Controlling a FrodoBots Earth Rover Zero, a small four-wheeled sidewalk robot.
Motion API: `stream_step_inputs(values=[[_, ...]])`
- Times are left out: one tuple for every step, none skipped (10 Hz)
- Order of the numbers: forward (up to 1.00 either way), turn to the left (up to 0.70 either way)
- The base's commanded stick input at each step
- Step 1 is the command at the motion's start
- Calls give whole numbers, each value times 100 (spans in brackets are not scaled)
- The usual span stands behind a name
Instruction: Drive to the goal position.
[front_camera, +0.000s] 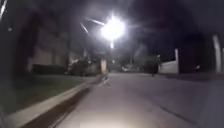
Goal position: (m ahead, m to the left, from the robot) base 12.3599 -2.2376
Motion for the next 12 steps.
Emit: stream_step_inputs(values=[[70, -18], [70, -35], [70, -35], [70, -35], [70, -35], [70, -35], [70, -35], [70, -28], [70, -12], [70, 0], [70, 0], [70, 0]])
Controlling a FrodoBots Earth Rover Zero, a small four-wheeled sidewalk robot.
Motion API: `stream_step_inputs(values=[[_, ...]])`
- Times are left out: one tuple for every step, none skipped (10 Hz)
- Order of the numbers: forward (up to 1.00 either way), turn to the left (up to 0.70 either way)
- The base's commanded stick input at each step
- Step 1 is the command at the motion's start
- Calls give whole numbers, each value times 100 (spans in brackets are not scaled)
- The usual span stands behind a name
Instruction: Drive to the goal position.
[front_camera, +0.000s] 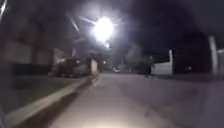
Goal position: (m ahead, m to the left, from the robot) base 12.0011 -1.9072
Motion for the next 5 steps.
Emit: stream_step_inputs(values=[[70, 0], [70, 0], [70, 0], [70, 0], [70, 0]])
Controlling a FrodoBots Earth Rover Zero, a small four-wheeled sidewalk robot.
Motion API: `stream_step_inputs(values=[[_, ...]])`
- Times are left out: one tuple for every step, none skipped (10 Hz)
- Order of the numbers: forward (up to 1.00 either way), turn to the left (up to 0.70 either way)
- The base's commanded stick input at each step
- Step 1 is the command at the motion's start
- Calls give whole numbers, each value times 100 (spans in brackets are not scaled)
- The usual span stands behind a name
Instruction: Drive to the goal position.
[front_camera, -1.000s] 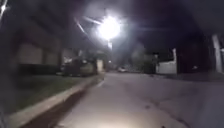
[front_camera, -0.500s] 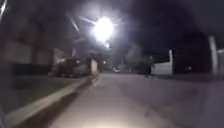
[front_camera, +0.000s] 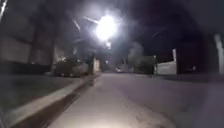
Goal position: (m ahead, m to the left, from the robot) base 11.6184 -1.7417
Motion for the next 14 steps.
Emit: stream_step_inputs(values=[[70, 0], [70, 0], [70, 0], [70, 0], [70, 0], [70, 0], [70, 0], [70, -5], [70, -22], [70, -35], [70, -35], [70, -35], [70, -29], [70, -13]])
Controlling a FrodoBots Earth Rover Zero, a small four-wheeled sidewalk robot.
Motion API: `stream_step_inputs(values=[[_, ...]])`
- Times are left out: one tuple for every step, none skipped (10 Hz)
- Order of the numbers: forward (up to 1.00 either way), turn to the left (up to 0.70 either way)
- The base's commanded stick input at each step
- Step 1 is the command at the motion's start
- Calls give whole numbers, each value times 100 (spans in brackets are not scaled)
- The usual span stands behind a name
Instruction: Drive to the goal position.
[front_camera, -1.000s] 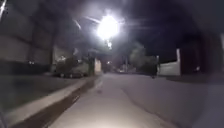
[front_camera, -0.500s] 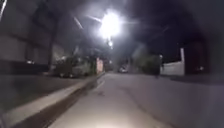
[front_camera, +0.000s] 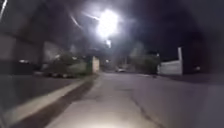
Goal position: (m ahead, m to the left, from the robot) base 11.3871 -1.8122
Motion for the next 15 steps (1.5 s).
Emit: stream_step_inputs(values=[[70, 0], [70, 0], [70, 0], [70, 0], [70, 0], [70, 0], [70, 0], [70, 0], [70, 0], [70, 0], [70, 0], [70, 0], [70, 0], [70, 0], [70, 0]])
